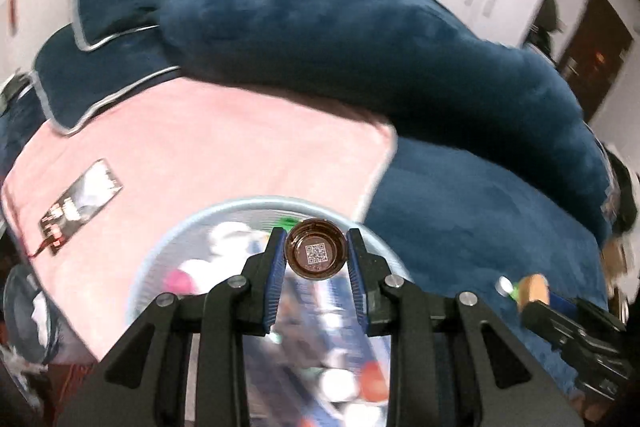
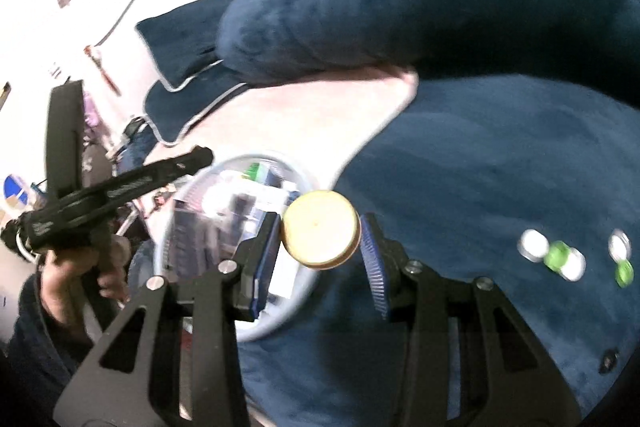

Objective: Organize objects
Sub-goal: 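Carry the tan and dark brown caps over the basket and open both grippers, then move both open grippers back over the remaining caps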

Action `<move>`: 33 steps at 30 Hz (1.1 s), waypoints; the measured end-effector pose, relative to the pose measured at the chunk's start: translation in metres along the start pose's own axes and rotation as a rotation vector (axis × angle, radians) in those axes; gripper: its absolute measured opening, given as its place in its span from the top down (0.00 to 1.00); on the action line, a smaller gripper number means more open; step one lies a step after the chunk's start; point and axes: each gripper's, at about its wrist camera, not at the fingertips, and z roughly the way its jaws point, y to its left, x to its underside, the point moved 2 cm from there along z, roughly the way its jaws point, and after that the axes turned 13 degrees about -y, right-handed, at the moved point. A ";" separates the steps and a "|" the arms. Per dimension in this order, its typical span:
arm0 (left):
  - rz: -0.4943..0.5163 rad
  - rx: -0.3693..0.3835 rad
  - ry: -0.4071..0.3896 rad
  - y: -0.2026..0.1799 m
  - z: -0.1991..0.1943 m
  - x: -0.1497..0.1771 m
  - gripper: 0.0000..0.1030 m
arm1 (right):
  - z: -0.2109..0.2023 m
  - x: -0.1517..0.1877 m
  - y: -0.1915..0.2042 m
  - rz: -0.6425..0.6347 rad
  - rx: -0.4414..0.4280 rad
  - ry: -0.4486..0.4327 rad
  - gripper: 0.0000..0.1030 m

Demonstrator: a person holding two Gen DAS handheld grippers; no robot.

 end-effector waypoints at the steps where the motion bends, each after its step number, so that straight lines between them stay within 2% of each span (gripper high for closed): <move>1: -0.017 -0.018 -0.002 0.010 0.001 0.000 0.71 | 0.005 -0.001 0.009 -0.009 -0.014 0.003 0.60; 7: -0.132 -0.087 0.019 0.059 0.009 0.008 0.71 | 0.042 -0.007 0.056 -0.034 -0.072 0.033 0.60; 11: -0.168 -0.085 0.042 0.071 0.017 0.013 0.69 | 0.062 -0.009 0.078 -0.013 -0.105 0.049 0.59; 13: -0.177 -0.106 0.056 0.072 0.019 0.015 0.43 | 0.070 -0.008 0.083 0.006 -0.130 0.061 0.57; 14: -0.183 -0.121 0.063 0.074 0.019 0.016 0.16 | 0.069 -0.007 0.083 0.014 -0.135 0.067 0.43; 15: -0.191 -0.134 0.066 0.076 0.018 0.017 0.02 | 0.067 -0.005 0.082 0.015 -0.129 0.067 0.33; 16: -0.199 -0.140 0.063 0.078 0.017 0.018 0.01 | 0.065 -0.005 0.080 0.011 -0.110 0.057 0.13; 17: -0.202 -0.145 0.059 0.079 0.015 0.019 0.01 | 0.060 -0.004 0.077 0.008 -0.091 0.043 0.02; 22: -0.141 -0.191 0.063 0.070 0.013 0.021 0.01 | 0.049 -0.009 0.055 -0.003 0.008 0.019 0.00; 26: -0.066 -0.183 0.047 0.050 0.011 0.020 0.01 | 0.039 -0.012 0.035 -0.013 0.080 0.008 0.00; 33: 0.015 -0.150 0.051 0.013 0.010 0.019 0.01 | 0.014 -0.017 0.000 -0.010 0.145 -0.012 0.00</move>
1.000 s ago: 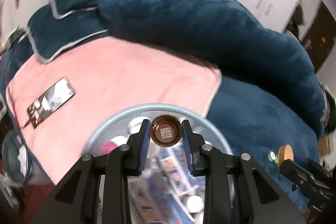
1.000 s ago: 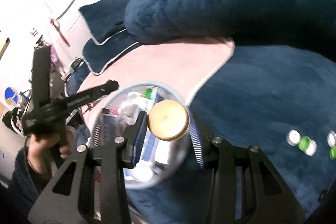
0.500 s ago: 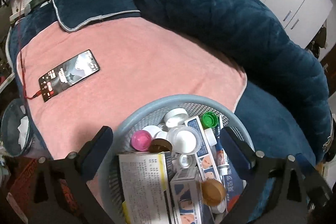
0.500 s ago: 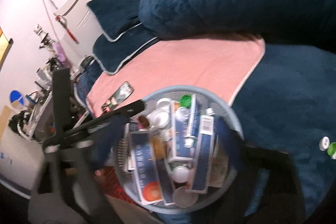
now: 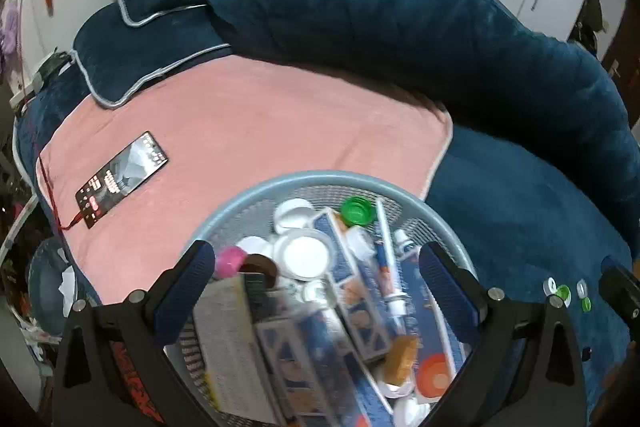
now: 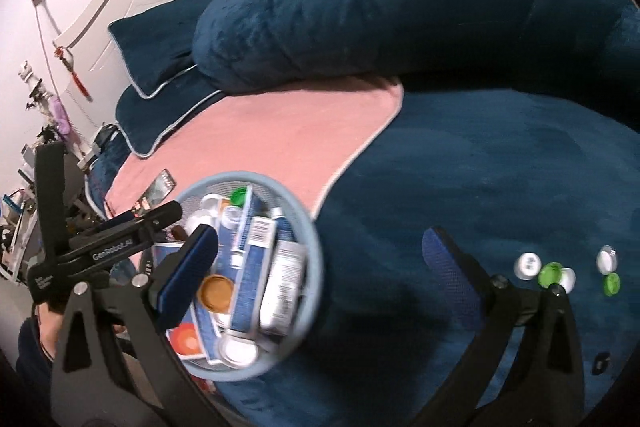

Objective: Organize objects
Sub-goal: 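Move both open grippers back over the remaining caps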

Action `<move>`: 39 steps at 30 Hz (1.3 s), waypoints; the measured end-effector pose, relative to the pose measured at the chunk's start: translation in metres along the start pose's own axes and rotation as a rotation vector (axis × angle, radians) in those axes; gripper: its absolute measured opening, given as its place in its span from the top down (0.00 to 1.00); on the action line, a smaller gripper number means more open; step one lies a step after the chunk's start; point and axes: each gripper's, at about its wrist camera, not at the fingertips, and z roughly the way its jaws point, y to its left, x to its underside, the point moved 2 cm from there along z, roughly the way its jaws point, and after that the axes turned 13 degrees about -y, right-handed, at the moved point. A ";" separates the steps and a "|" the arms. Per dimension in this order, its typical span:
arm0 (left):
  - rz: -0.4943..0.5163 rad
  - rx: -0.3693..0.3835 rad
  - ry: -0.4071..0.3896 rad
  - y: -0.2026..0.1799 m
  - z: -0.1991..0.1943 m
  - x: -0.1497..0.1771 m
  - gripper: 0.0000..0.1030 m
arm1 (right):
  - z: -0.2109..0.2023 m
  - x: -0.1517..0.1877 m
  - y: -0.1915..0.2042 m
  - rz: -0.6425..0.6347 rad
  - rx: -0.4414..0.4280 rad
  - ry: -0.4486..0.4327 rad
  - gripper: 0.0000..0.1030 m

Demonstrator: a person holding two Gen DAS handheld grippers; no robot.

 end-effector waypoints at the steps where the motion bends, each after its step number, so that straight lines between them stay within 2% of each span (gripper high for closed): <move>1: 0.007 0.005 0.002 -0.006 -0.001 0.000 0.01 | -0.003 0.000 -0.005 0.002 0.006 -0.002 0.00; 13: 0.122 0.063 0.008 -0.079 -0.007 0.005 0.01 | -0.039 -0.004 -0.064 0.024 0.081 -0.032 0.00; 21: 0.213 0.169 0.049 -0.148 -0.012 0.021 0.01 | -0.061 0.003 -0.113 0.021 0.142 -0.026 0.00; 25: 0.290 0.218 0.076 -0.188 -0.011 0.036 0.01 | -0.075 0.011 -0.155 0.029 0.210 -0.009 0.00; 30: 0.307 0.287 0.143 -0.225 -0.001 0.059 0.01 | -0.094 0.019 -0.210 0.083 0.290 0.001 0.00; 35: 0.430 0.279 0.142 -0.258 0.007 0.080 0.01 | -0.101 0.044 -0.260 0.127 0.346 0.026 0.00; 39: 0.472 0.280 0.154 -0.270 0.008 0.090 0.01 | -0.082 0.066 -0.302 0.192 0.404 0.106 0.01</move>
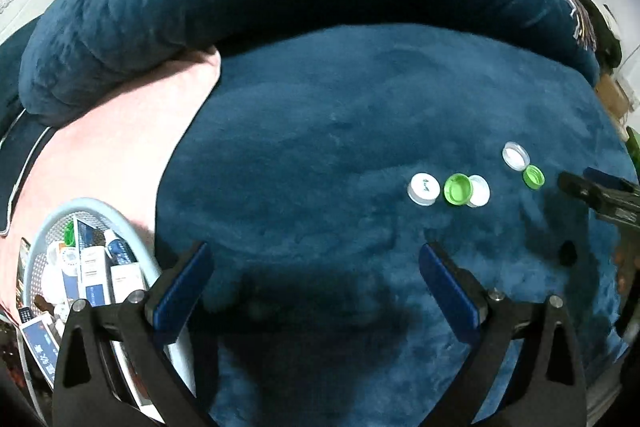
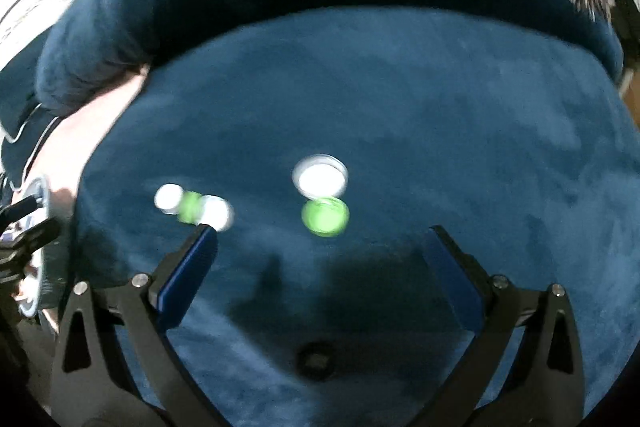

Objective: Organize objects
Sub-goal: 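Move both open grippers back over the remaining caps, then grasp a green cap with the right gripper while the left gripper grasps a green-printed white cap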

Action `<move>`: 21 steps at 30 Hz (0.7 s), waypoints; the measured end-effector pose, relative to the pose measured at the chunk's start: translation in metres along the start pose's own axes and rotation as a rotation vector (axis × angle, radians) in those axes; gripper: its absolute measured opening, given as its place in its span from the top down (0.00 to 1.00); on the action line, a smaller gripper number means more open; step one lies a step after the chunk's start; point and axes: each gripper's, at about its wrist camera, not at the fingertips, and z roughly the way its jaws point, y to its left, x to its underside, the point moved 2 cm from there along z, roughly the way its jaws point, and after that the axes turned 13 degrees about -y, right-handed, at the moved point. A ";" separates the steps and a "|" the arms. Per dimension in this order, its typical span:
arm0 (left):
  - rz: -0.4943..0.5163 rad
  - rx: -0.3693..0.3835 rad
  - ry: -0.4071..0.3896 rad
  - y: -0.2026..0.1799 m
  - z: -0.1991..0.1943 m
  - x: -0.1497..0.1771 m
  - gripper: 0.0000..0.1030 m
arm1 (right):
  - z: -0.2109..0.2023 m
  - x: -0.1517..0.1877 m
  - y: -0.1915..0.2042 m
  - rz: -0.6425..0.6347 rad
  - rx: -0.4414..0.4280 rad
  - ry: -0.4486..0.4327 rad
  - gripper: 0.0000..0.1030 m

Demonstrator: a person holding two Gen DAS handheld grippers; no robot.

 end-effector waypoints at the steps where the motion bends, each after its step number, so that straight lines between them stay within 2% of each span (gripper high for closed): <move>1: -0.003 0.007 0.001 -0.002 0.000 -0.001 0.01 | 0.007 0.001 -0.004 0.011 0.008 0.003 0.01; 3: -0.002 0.016 -0.006 -0.004 -0.002 -0.002 0.01 | 0.020 0.005 -0.007 0.015 0.019 0.008 0.06; 4: 0.003 0.017 -0.009 -0.006 -0.003 -0.003 0.01 | 0.024 0.006 -0.005 0.008 0.018 0.016 0.14; 6: 0.010 0.017 -0.005 -0.008 -0.001 -0.001 0.01 | 0.034 0.009 0.003 -0.028 0.011 0.035 0.17; 7: 0.011 0.015 0.002 -0.009 0.001 -0.001 0.01 | 0.039 0.010 0.008 -0.056 0.022 0.039 0.23; 8: 0.011 0.013 0.009 -0.009 0.003 0.000 0.01 | 0.043 0.011 0.011 -0.078 0.035 0.042 0.39; 9: 0.012 0.013 0.017 -0.009 0.005 0.001 0.01 | 0.046 0.012 0.013 -0.090 0.036 0.052 0.50; 10: 0.013 0.011 0.021 -0.009 0.007 0.002 0.01 | 0.050 0.013 0.015 -0.096 0.026 0.066 0.69; 13: 0.018 0.009 0.027 -0.010 0.012 0.003 0.01 | 0.047 0.015 0.016 -0.111 0.004 0.060 0.70; 16: 0.022 0.021 0.033 -0.015 0.021 0.004 0.01 | 0.036 0.013 0.009 -0.043 -0.039 0.045 0.70; 21: -0.008 0.085 0.061 -0.033 0.053 0.010 0.01 | 0.021 0.021 0.012 0.008 -0.074 0.045 0.70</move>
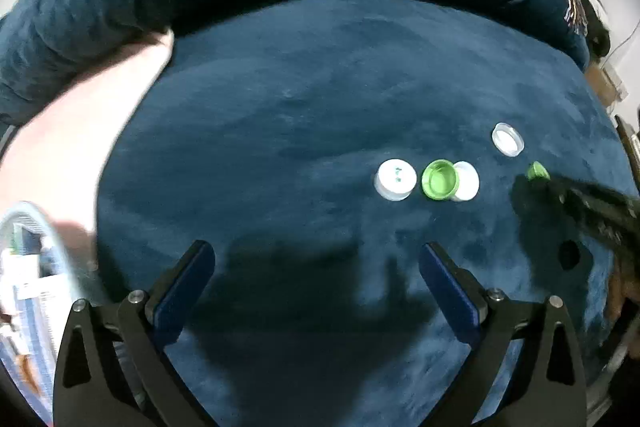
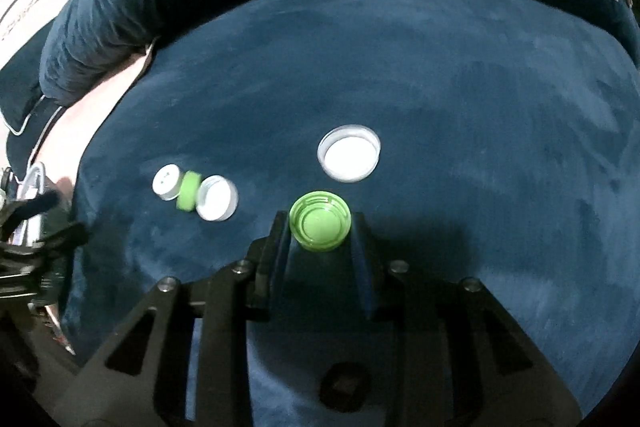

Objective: Organize objects
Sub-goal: 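Grasp a green cap with the right gripper while the left gripper grasps a green-printed white cap, then carry the green and white caps over the basket and open both grippers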

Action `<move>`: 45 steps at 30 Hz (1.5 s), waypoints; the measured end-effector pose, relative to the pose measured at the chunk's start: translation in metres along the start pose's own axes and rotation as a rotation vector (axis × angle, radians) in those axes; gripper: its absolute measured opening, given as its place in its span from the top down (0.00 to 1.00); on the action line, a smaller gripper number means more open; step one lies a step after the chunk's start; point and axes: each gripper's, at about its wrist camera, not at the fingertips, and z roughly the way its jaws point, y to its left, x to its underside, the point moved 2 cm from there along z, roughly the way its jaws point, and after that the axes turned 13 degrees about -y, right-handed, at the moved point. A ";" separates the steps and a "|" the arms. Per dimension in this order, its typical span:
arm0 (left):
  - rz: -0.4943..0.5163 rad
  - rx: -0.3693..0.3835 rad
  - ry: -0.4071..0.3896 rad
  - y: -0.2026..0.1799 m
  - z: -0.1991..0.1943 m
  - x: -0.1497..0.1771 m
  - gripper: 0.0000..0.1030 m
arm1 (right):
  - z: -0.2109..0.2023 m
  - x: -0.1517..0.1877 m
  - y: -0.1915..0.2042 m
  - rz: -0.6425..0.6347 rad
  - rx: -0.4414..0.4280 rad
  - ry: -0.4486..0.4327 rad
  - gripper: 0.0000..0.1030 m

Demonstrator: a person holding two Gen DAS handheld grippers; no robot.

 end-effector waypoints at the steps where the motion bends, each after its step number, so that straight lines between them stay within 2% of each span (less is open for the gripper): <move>1: -0.005 -0.002 0.003 -0.003 0.009 0.001 0.01 | -0.002 0.002 0.001 0.006 -0.007 0.003 0.70; 9: -0.079 0.017 -0.056 -0.016 0.038 -0.008 0.01 | -0.014 0.006 0.007 0.007 -0.035 -0.007 0.70; 14: -0.046 0.009 -0.048 -0.031 0.055 -0.014 0.03 | -0.010 0.007 0.006 0.010 -0.032 -0.002 0.70; 16: -0.027 -0.003 -0.035 -0.034 0.061 -0.013 0.13 | -0.009 0.005 0.009 0.013 -0.030 -0.002 0.70; 19: -0.014 0.002 -0.029 -0.037 0.063 -0.010 0.40 | -0.008 0.005 0.009 0.012 -0.033 -0.002 0.70; 20: -0.010 0.012 -0.031 -0.037 0.062 -0.010 0.58 | -0.008 0.005 0.010 0.012 -0.034 -0.002 0.70; 21: -0.006 0.019 -0.032 -0.037 0.060 -0.011 0.70 | -0.008 0.005 0.009 0.012 -0.035 -0.002 0.70; 28: -0.008 0.032 -0.036 -0.031 0.045 -0.007 0.70 | -0.011 0.004 0.011 0.007 -0.041 -0.012 0.70; 32: -0.050 0.060 -0.044 -0.021 0.030 -0.006 0.70 | -0.018 0.004 0.015 0.000 -0.044 -0.024 0.70; 39: -0.047 0.074 -0.102 -0.007 -0.013 -0.009 0.70 | -0.031 0.005 0.031 -0.025 -0.054 -0.047 0.70; 45: -0.066 0.060 -0.169 0.026 -0.057 -0.009 0.70 | -0.045 0.008 0.057 -0.040 -0.101 -0.071 0.70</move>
